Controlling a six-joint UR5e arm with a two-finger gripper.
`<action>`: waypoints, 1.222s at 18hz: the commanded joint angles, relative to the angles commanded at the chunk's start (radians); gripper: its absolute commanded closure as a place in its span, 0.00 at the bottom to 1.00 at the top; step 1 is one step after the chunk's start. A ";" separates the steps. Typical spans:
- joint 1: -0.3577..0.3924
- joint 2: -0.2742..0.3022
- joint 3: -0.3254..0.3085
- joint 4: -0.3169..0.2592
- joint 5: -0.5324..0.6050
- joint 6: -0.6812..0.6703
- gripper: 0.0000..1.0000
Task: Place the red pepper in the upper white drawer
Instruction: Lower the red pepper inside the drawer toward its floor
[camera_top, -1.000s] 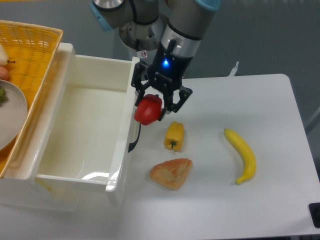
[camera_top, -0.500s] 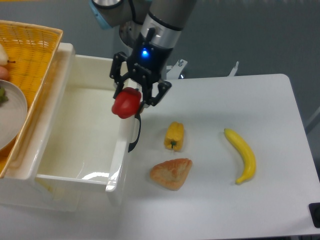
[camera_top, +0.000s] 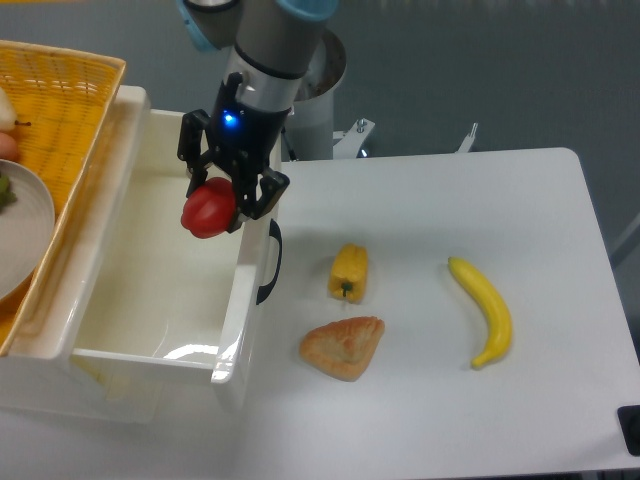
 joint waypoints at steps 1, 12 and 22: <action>-0.002 0.002 -0.003 -0.002 0.002 0.000 0.49; -0.052 -0.021 -0.011 0.005 0.003 0.000 0.49; -0.098 -0.058 -0.009 0.009 0.022 0.000 0.48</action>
